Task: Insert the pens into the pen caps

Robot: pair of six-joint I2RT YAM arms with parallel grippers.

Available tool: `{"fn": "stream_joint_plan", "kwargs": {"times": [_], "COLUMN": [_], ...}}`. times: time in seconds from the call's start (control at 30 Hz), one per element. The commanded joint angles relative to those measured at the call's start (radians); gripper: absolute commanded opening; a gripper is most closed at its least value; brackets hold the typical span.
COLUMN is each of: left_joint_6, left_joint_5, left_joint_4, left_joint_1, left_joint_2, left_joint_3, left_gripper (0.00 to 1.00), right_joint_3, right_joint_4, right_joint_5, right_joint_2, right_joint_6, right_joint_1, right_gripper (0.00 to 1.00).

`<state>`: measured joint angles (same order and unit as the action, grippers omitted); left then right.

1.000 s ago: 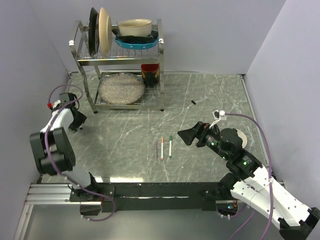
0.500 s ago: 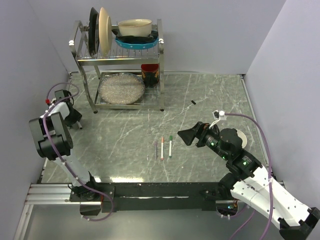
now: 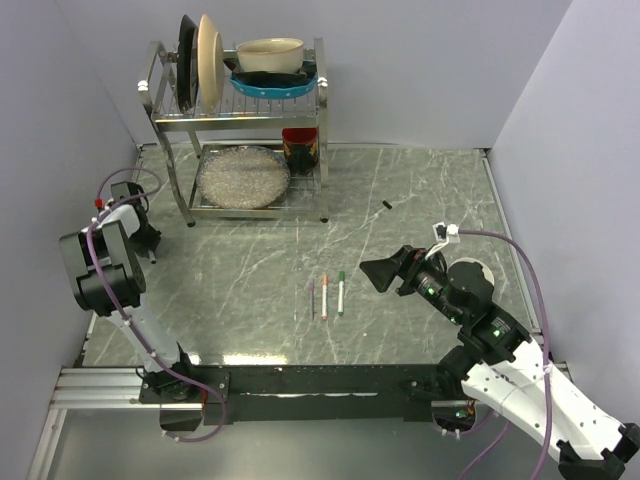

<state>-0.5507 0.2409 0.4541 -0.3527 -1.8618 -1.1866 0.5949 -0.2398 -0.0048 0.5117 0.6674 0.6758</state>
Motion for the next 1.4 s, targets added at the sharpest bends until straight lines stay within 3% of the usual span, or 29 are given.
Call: {"fn": "stream_joint_plan", "kwargs": {"times": [0.0,0.13,0.37,0.6,0.67,0.8,0.9,1.13,1.37], "left_joint_6": [0.005,-0.006,-0.035,-0.057,-0.086,-0.138,-0.202,-0.316,-0.339], "left_joint_5": [-0.046,-0.063,-0.216,-0.371,-0.429,-0.734,-0.840,-0.874,-0.879], "left_joint_4": [0.006,0.057,0.064,0.084,0.055,-0.089,-0.211,-0.406,-0.489], "left_joint_1": [0.014,0.053,0.158,0.406,0.446,0.570,0.674,0.830,0.905], "left_joint_2": [-0.051,-0.024,0.246,0.522,0.630,0.827,0.923,1.020,1.030], "left_joint_3": [0.002,0.013,0.177,0.329,0.393,0.493,0.541,0.594,0.602], "left_gripper": [0.17,0.01,0.01,0.01,0.01,0.01,0.01,0.01,0.01], "right_joint_3": [0.036,0.062,0.074,0.066,0.054,0.055,0.051,0.064,0.230], "right_joint_4": [0.004,-0.021,-0.036,-0.038,-0.010,0.059,0.134,0.339,0.289], "right_joint_5": [0.023,0.008,-0.061,-0.076,-0.087,-0.144,-0.188,-0.276,-0.210], "right_joint_2": [-0.019,-0.007,0.002,0.048,0.059,0.123,0.172,0.316,0.514], "right_joint_6": [-0.014,-0.008,0.069,0.187,0.216,0.228,0.256,0.310,0.264], "right_joint_1": [-0.004,-0.004,-0.005,-0.004,-0.004,-0.004,-0.002,0.051,0.169], "right_gripper": [0.99,0.99,1.00,1.00,1.00,0.98,0.95,0.88,0.81]}}
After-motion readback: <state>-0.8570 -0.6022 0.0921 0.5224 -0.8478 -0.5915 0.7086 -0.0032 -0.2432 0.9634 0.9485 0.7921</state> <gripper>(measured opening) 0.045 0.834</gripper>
